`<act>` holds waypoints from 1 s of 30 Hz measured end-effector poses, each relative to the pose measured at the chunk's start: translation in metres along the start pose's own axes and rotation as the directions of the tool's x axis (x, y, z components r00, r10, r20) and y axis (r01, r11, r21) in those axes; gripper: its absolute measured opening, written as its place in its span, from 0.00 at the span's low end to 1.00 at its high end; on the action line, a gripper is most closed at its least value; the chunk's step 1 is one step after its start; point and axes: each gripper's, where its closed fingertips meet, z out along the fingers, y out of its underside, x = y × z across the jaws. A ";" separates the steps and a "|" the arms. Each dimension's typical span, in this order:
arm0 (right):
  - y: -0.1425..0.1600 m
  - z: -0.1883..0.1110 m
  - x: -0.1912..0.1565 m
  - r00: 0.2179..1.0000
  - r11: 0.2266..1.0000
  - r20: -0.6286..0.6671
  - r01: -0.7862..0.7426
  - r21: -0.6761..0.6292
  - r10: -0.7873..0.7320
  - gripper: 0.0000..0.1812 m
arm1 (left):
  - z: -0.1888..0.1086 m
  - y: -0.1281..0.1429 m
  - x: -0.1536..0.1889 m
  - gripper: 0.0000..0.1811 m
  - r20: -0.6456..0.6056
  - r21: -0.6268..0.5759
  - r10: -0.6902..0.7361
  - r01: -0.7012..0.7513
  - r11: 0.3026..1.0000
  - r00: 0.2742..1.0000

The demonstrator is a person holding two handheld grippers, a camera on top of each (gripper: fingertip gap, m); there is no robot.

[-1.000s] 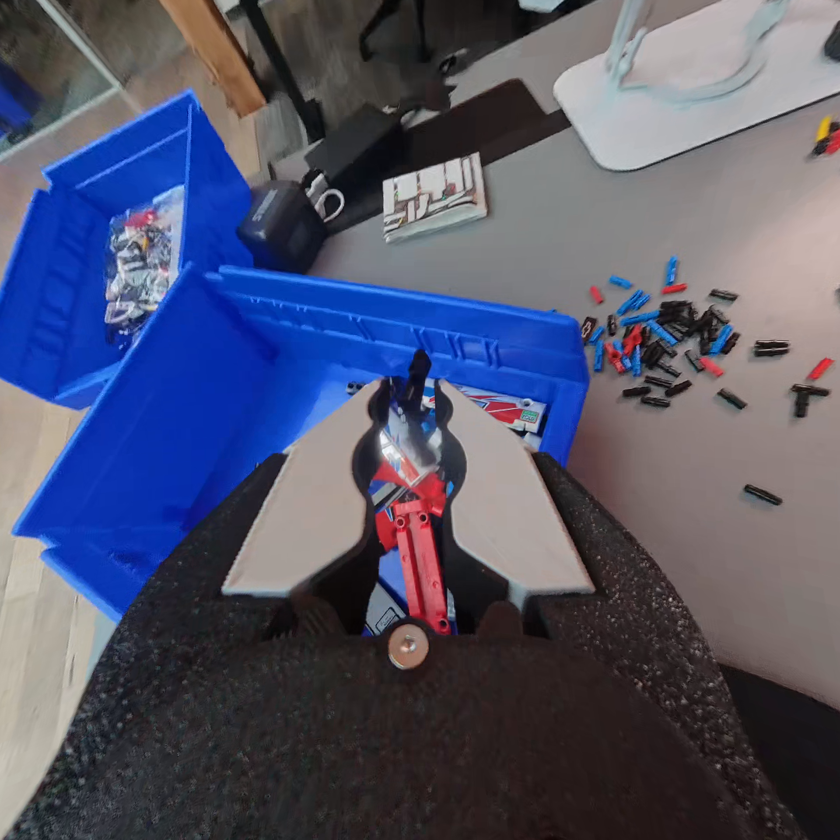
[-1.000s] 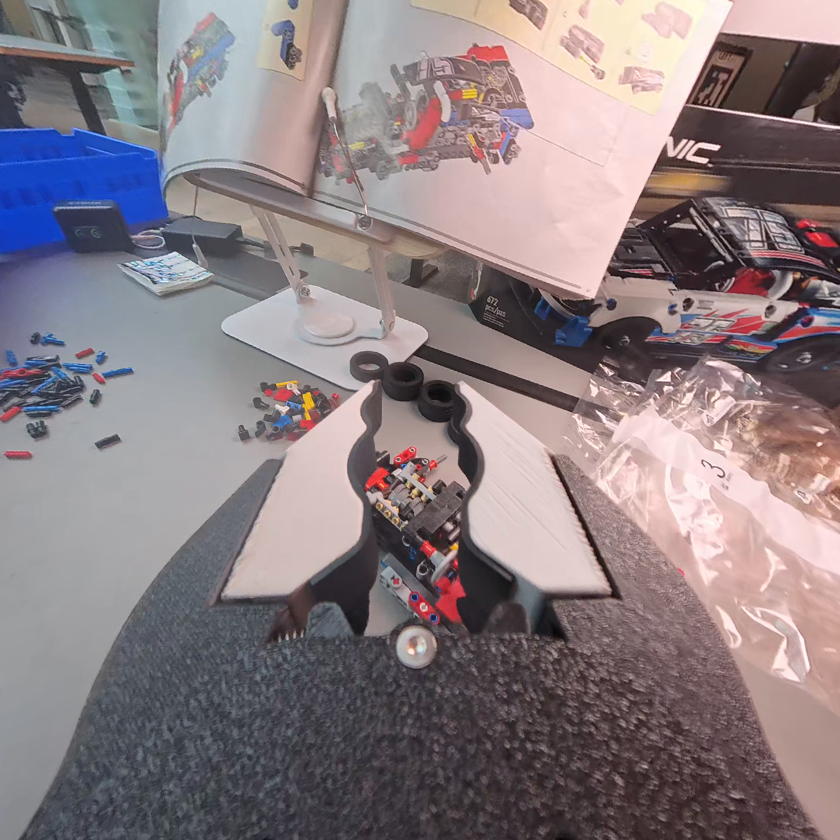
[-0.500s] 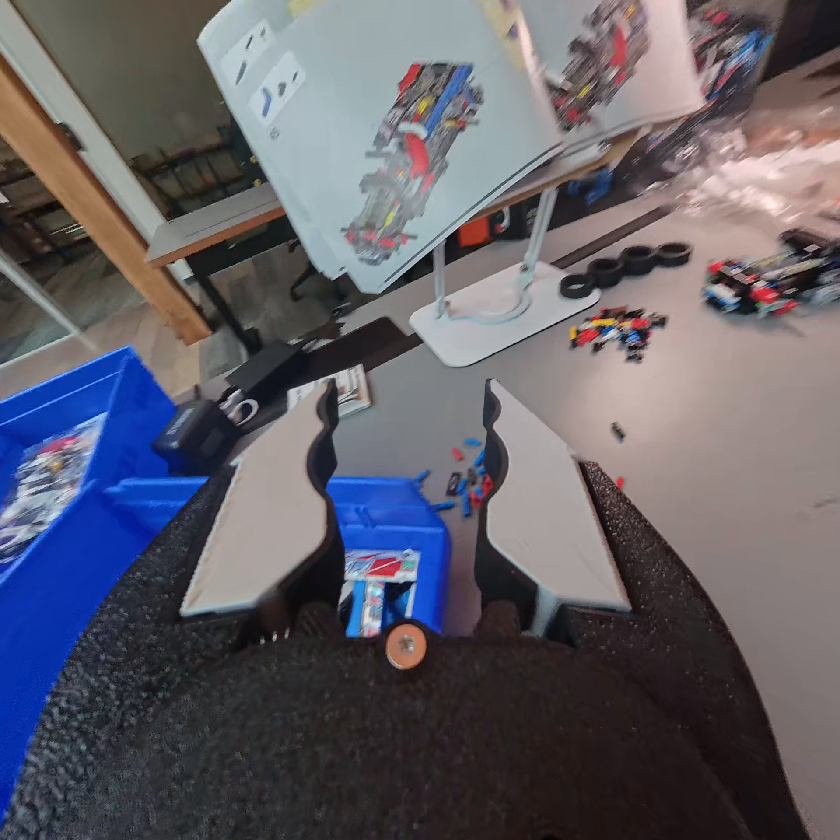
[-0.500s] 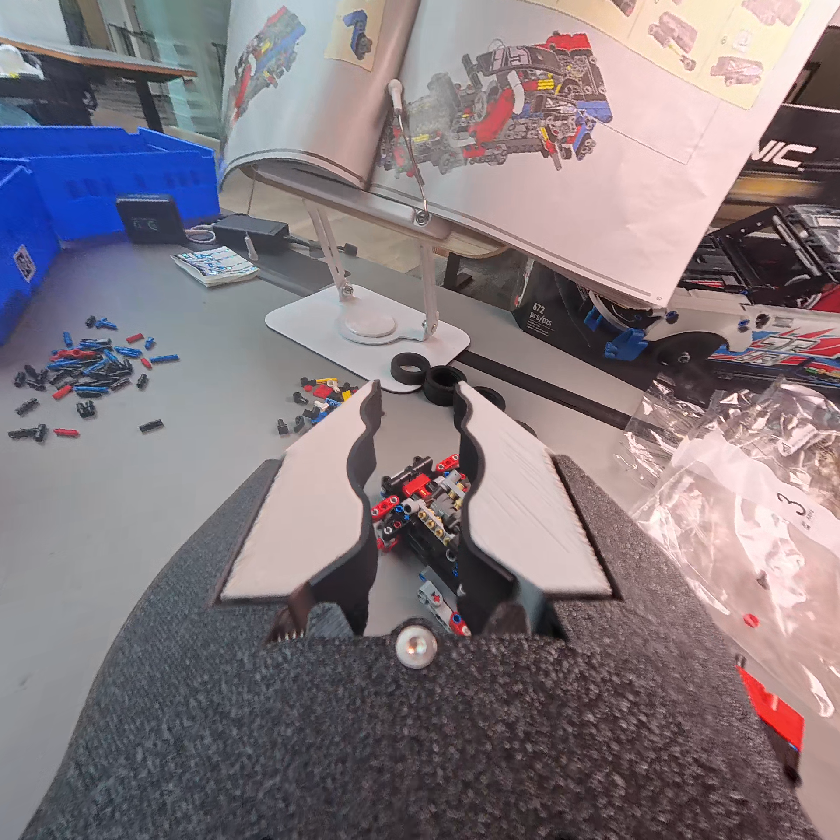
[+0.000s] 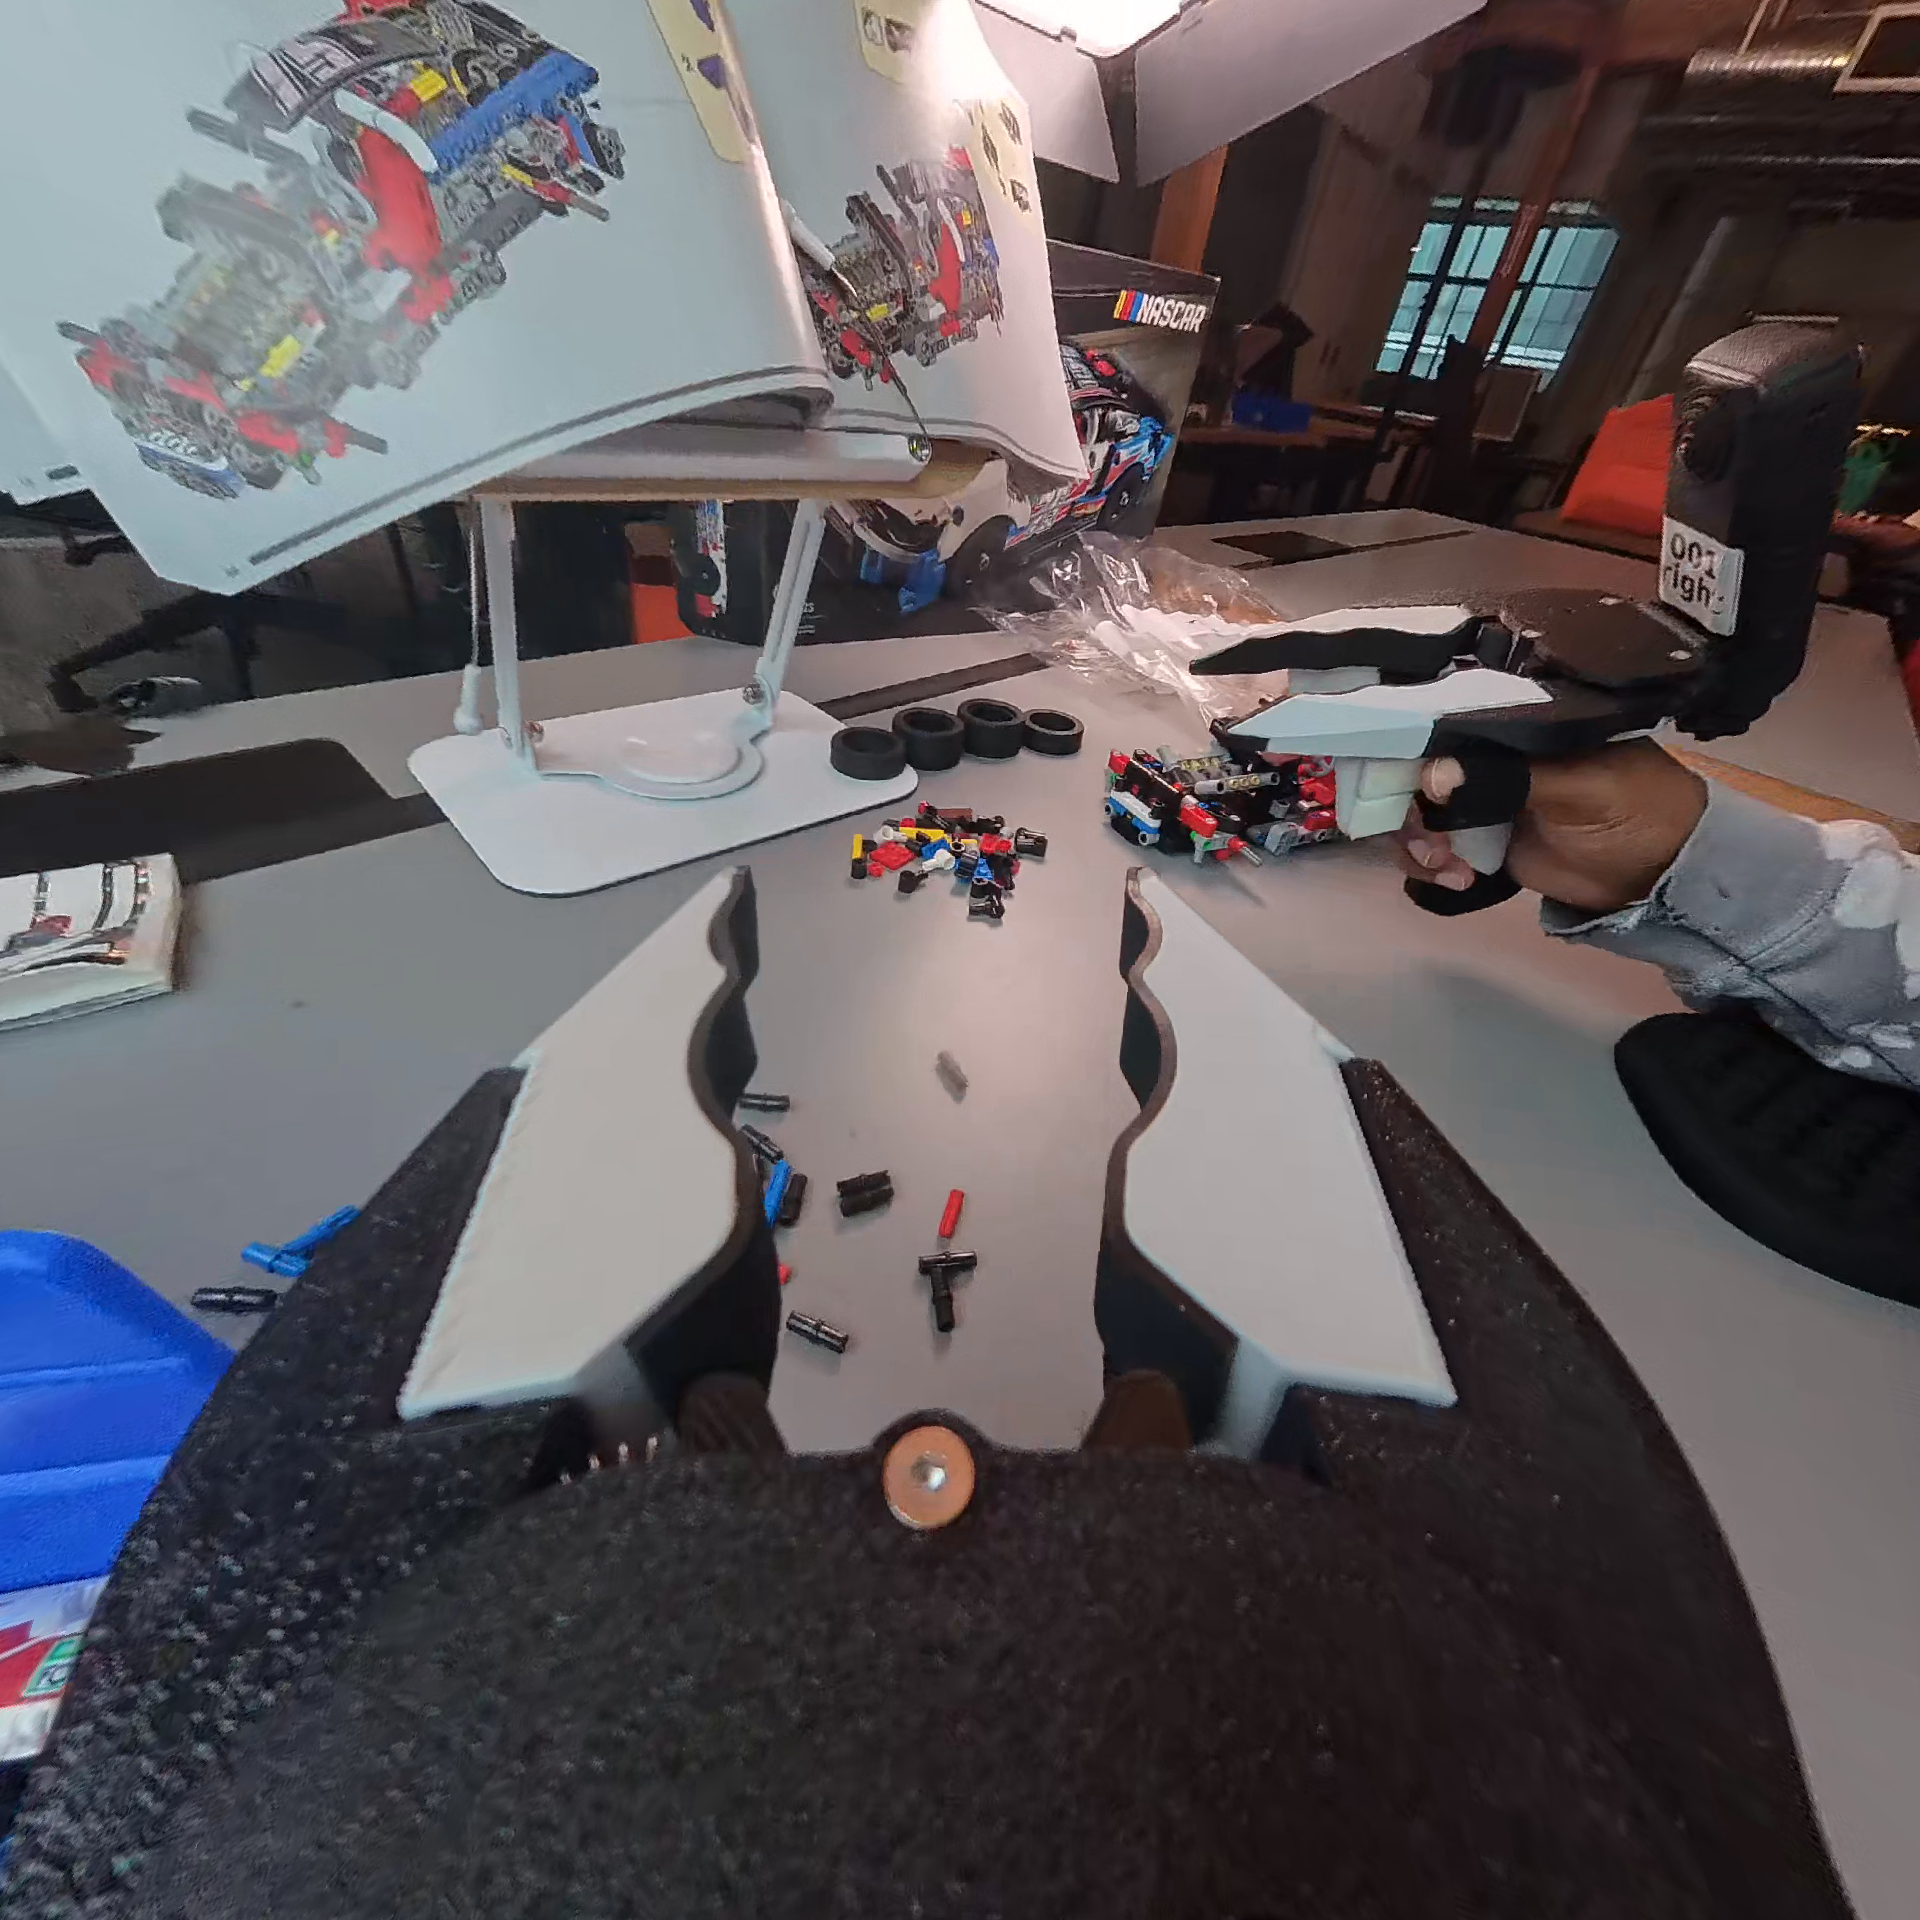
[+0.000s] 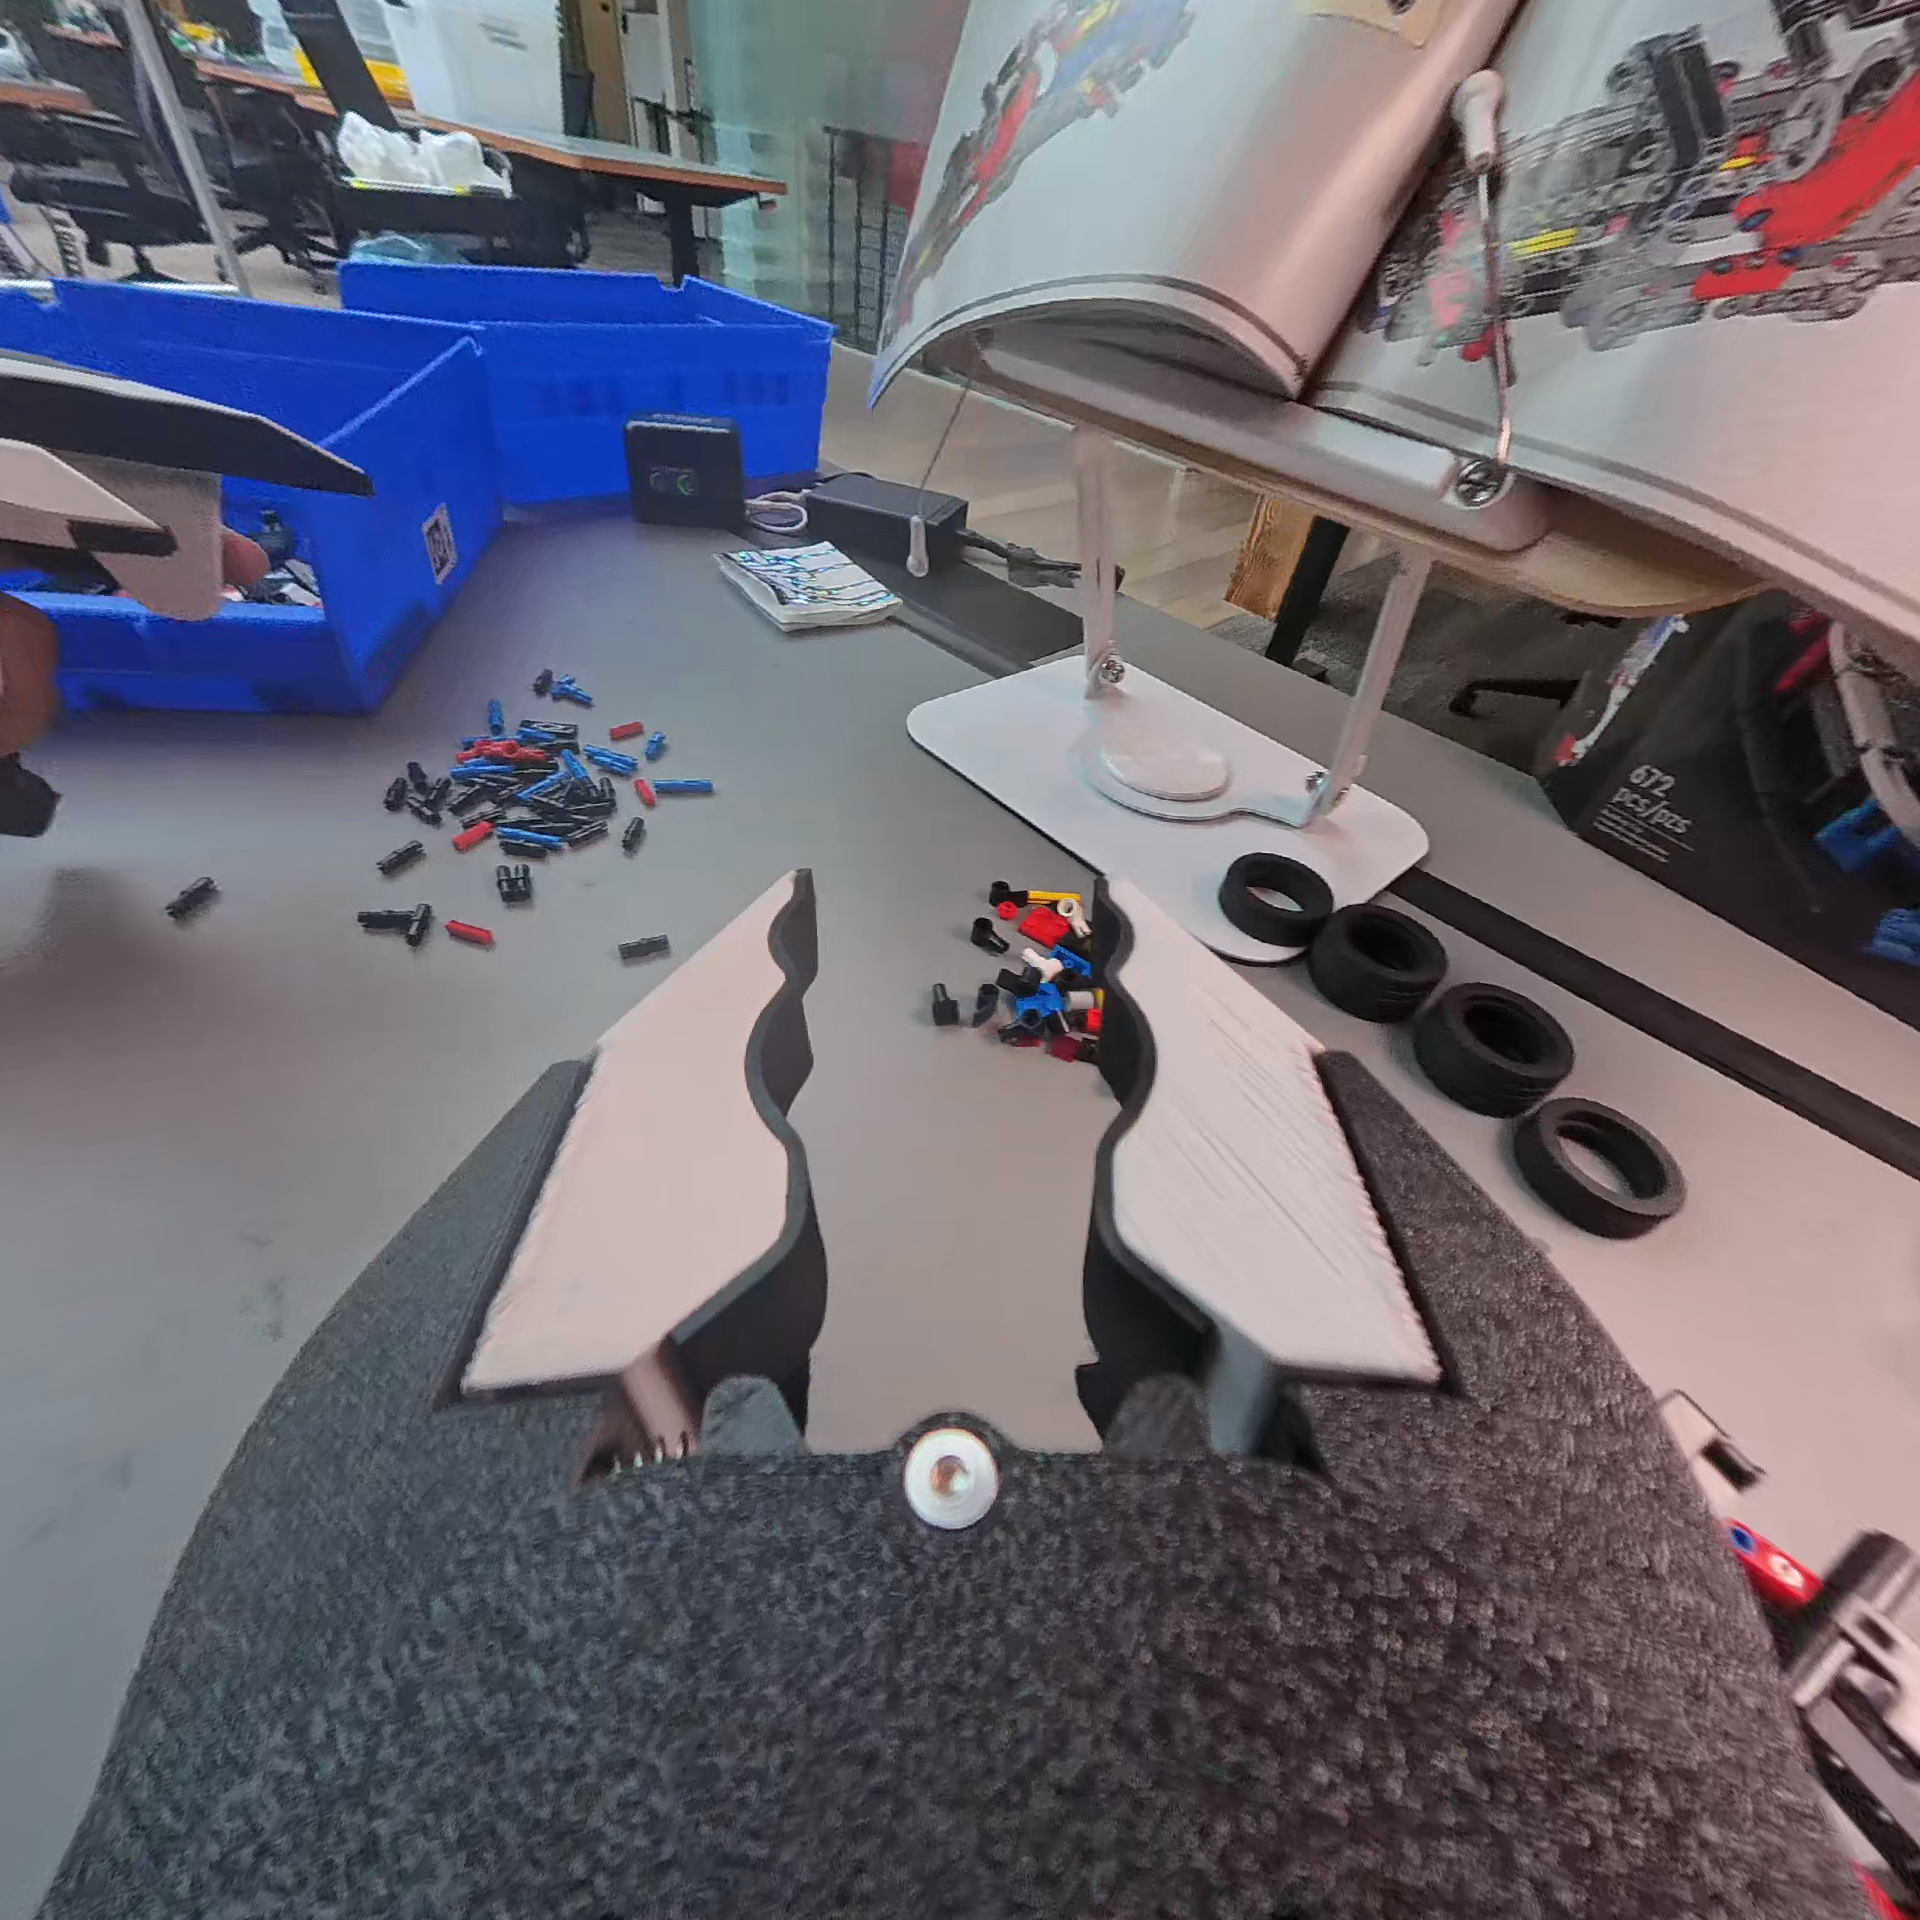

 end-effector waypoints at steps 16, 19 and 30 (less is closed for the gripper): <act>-0.031 0.036 -0.024 0.995 0.967 -0.100 0.014 0.253 0.012 0.18 | 0.006 0.003 -0.022 0.28 0.071 0.019 0.074 -0.075 0.997 0.995; -0.044 0.041 -0.010 0.988 0.955 -0.147 -0.001 0.295 0.047 0.17 | 0.026 -0.010 -0.025 0.28 0.087 0.050 0.112 -0.117 0.992 0.990; -0.035 0.060 0.000 0.983 0.961 -0.168 -0.029 0.276 0.078 0.14 | 0.166 -0.117 -0.047 0.15 0.142 0.229 0.150 -0.180 0.957 0.979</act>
